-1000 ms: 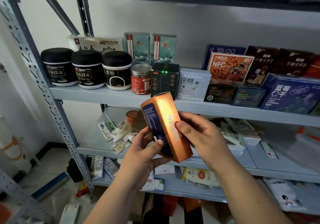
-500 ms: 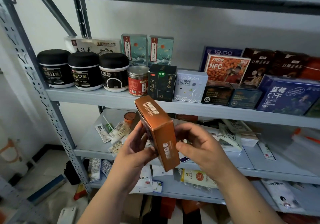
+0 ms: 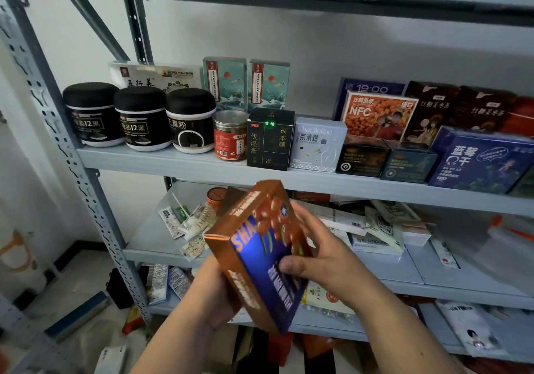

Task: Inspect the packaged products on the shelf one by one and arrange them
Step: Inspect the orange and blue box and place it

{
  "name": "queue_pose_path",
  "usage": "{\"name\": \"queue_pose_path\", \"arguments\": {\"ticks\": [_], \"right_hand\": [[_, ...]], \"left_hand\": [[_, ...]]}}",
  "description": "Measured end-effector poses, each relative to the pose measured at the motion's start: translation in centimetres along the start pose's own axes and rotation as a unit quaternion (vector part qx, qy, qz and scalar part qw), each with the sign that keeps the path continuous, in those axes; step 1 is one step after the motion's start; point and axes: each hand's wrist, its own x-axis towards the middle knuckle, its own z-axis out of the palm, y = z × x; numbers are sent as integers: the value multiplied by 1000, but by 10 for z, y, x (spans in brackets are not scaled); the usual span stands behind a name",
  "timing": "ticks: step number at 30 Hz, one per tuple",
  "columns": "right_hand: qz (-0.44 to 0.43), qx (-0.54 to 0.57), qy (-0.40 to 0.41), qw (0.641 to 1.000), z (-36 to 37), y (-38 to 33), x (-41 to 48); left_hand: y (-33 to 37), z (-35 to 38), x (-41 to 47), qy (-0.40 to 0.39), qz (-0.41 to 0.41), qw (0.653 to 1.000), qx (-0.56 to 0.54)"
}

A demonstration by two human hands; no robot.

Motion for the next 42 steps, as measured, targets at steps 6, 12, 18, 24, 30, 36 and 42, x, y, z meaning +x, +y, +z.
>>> {"name": "queue_pose_path", "arguments": {"ticks": [6, 12, 18, 24, 30, 36, 42], "right_hand": [[-8, 6, 28, 1000, 3, 0, -5], [-31, 85, 156, 984, 1, 7, -5], [10, 189, 188, 964, 1, 11, -8], [13, 208, 222, 952, -8, 21, -15], [-12, 145, 196, 970, -41, 16, -15], [-6, 153, 165, 974, -73, 26, -19], [-65, 39, 160, 984, -126, 19, -23]], "left_hand": [[3, 3, 2, 27, -58, 998, -19], [10, -8, 6, 5, -33, 999, -22], [2, -7, 8, 33, -46, 998, -19], [-14, 9, 12, 117, -110, 983, -84], [-27, 34, 29, 110, -140, 974, -139], [-40, 56, 43, 129, -80, 986, -70], [-45, 91, 56, 90, 31, 991, 97]]}}
